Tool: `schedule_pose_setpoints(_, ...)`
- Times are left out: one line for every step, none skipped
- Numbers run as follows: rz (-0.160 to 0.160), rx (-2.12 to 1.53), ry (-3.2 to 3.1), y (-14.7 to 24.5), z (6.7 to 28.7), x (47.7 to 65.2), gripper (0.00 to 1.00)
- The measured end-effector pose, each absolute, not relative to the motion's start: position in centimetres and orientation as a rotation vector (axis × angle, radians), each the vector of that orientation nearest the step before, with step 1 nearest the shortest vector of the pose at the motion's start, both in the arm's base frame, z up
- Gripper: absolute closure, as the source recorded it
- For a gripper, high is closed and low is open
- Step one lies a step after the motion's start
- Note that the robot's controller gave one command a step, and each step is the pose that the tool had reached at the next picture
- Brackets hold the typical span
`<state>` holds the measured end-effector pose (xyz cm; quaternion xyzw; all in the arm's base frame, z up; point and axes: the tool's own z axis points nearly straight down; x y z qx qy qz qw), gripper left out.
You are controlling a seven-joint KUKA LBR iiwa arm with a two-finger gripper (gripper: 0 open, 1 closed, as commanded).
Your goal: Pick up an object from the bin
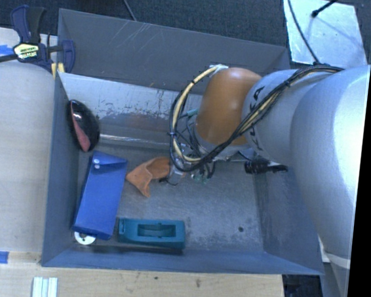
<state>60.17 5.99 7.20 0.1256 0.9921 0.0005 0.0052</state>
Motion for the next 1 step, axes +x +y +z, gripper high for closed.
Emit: schedule_pose_setpoints(0.001, 0.408, 3.111, 7.18, 21.09, 59.41, 1.00)
